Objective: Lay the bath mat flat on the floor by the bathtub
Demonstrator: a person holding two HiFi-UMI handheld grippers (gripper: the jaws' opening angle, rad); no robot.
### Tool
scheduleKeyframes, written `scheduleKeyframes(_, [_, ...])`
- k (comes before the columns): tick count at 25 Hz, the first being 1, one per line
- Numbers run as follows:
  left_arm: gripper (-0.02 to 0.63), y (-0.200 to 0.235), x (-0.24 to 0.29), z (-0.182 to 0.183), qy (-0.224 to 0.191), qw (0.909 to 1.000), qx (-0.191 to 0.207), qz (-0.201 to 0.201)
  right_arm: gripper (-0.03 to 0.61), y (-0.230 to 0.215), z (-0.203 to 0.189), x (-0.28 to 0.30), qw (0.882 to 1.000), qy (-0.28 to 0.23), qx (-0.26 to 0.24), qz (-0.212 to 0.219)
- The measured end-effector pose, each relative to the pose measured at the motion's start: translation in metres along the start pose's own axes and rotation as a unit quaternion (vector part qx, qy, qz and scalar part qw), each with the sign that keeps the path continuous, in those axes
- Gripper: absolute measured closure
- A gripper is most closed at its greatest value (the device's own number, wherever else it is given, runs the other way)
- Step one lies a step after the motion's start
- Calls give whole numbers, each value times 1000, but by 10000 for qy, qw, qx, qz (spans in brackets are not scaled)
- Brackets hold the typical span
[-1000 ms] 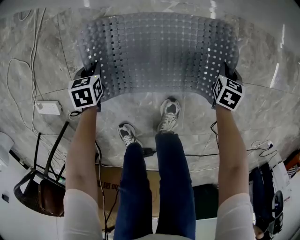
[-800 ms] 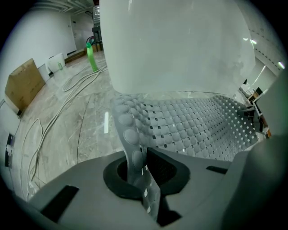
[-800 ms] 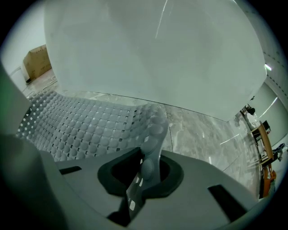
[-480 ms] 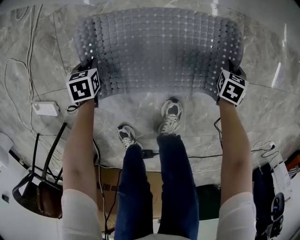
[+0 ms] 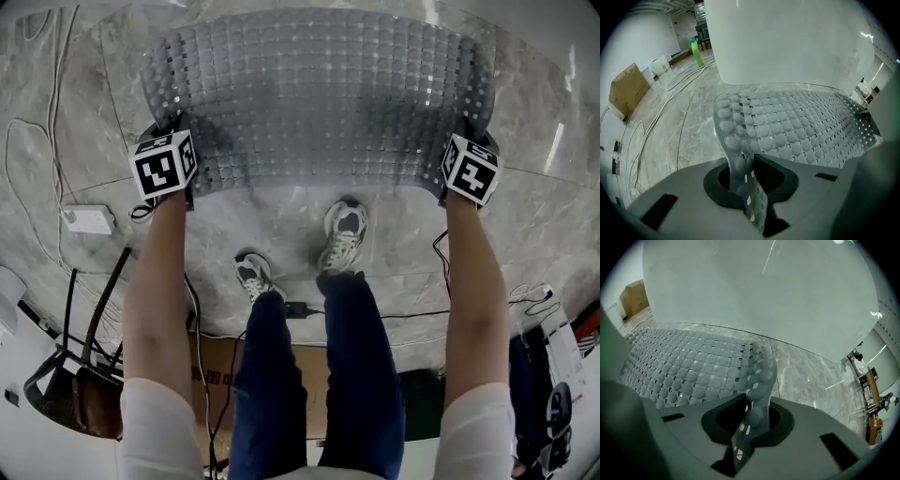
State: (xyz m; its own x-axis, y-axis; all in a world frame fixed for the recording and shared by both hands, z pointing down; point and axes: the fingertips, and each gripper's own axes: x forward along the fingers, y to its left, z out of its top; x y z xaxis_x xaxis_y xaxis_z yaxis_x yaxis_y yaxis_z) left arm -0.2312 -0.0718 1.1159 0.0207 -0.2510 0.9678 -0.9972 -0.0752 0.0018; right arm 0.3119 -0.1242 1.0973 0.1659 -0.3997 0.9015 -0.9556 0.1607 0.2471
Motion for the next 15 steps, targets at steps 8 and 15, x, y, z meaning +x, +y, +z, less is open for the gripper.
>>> scheduleKeyframes(8, [521, 11, 10, -4, 134, 9992, -377, 44, 534, -2, -6, 11, 9997, 153, 80, 176])
scheduleKeyframes(15, [388, 28, 7, -6, -124, 9973, -709, 148, 487, -10, -6, 14, 9992, 289, 274, 53])
